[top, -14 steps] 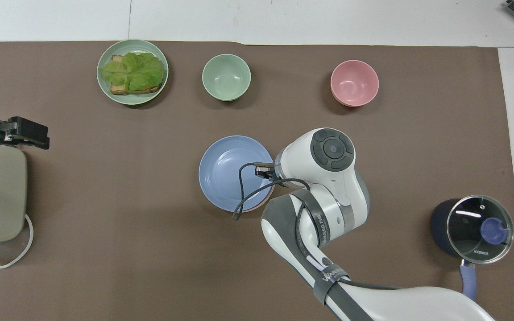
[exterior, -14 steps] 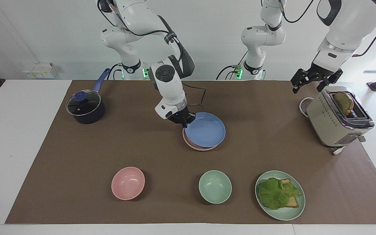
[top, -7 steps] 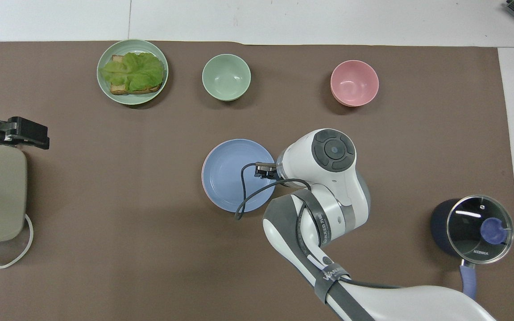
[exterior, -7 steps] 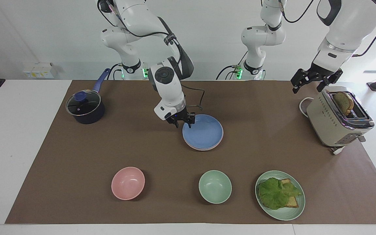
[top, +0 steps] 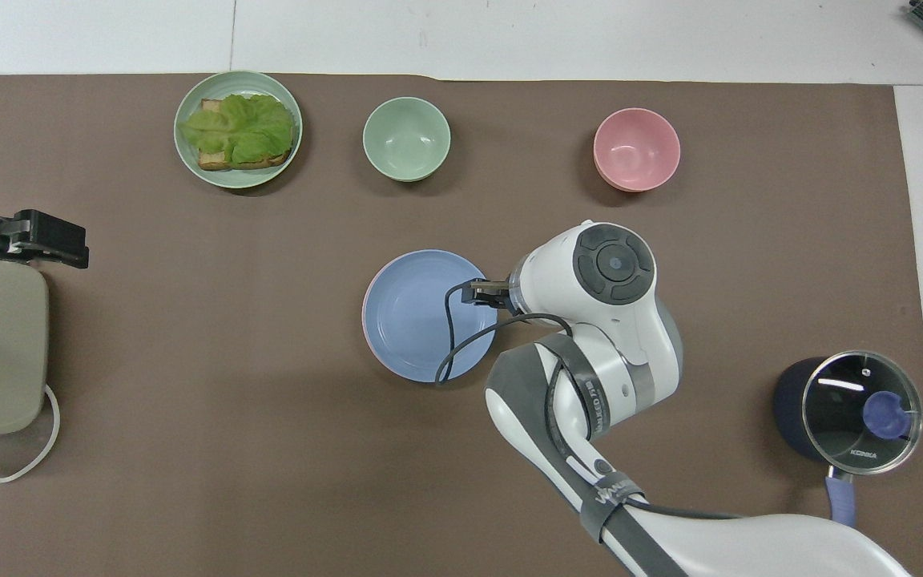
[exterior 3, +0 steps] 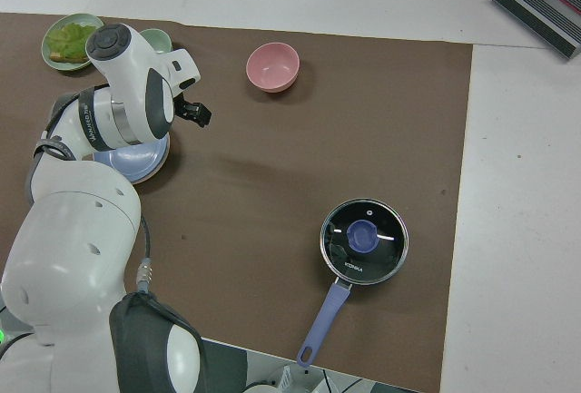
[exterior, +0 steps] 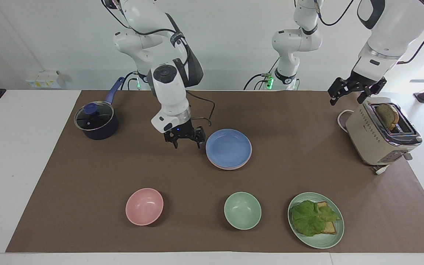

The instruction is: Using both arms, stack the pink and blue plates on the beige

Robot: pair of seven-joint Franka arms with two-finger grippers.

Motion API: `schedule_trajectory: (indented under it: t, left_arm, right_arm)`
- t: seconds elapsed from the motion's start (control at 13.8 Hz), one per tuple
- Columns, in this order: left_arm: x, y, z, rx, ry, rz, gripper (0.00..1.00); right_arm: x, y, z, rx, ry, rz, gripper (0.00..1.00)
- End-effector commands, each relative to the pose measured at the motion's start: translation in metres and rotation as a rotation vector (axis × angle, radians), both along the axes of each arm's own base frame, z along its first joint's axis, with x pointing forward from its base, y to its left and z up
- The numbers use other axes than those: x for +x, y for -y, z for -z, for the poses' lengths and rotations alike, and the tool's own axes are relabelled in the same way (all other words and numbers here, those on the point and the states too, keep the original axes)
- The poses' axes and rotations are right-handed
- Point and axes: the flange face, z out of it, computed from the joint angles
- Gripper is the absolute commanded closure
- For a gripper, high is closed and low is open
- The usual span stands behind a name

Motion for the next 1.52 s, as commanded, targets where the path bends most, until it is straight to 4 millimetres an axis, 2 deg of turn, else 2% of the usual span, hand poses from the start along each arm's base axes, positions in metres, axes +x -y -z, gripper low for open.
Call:
schedule_trajectory:
  t: [0.0, 0.22, 0.51, 0.65, 0.8, 1.09, 1.38, 1.45]
  left_arm:
    - [-0.005, -0.003, -0.004, 0.011, -0.005, 0.005, 0.00]
    - [-0.005, -0.003, -0.005, 0.011, -0.004, 0.005, 0.00]
    - [-0.005, -0.003, -0.004, 0.011, -0.005, 0.005, 0.00]
    - [-0.005, -0.003, -0.004, 0.011, -0.005, 0.005, 0.00]
    - [-0.005, -0.003, -0.005, 0.011, -0.004, 0.005, 0.00]
    - [-0.005, -0.003, -0.005, 0.011, -0.004, 0.005, 0.00]
    - [-0.005, -0.003, -0.004, 0.011, -0.005, 0.004, 0.00]
    - [-0.005, -0.003, -0.005, 0.011, -0.004, 0.005, 0.00]
  right_arm:
    - [0.004, 0.048, -0.035, -0.051, -0.010, -0.026, 0.00]
    - [0.005, 0.095, -0.070, -0.074, -0.027, -0.047, 0.00]
    - [-0.017, 0.151, -0.117, -0.085, -0.080, -0.033, 0.00]
    - [-0.023, 0.176, -0.130, -0.089, -0.093, -0.062, 0.00]
    - [-0.029, 0.196, -0.153, -0.091, -0.083, -0.055, 0.00]
    - [-0.034, 0.216, -0.206, -0.150, -0.096, -0.079, 0.00]
    - [-0.045, 0.218, -0.241, -0.166, -0.113, -0.116, 0.00]
    - [-0.046, 0.214, -0.242, -0.171, -0.103, -0.143, 0.00]
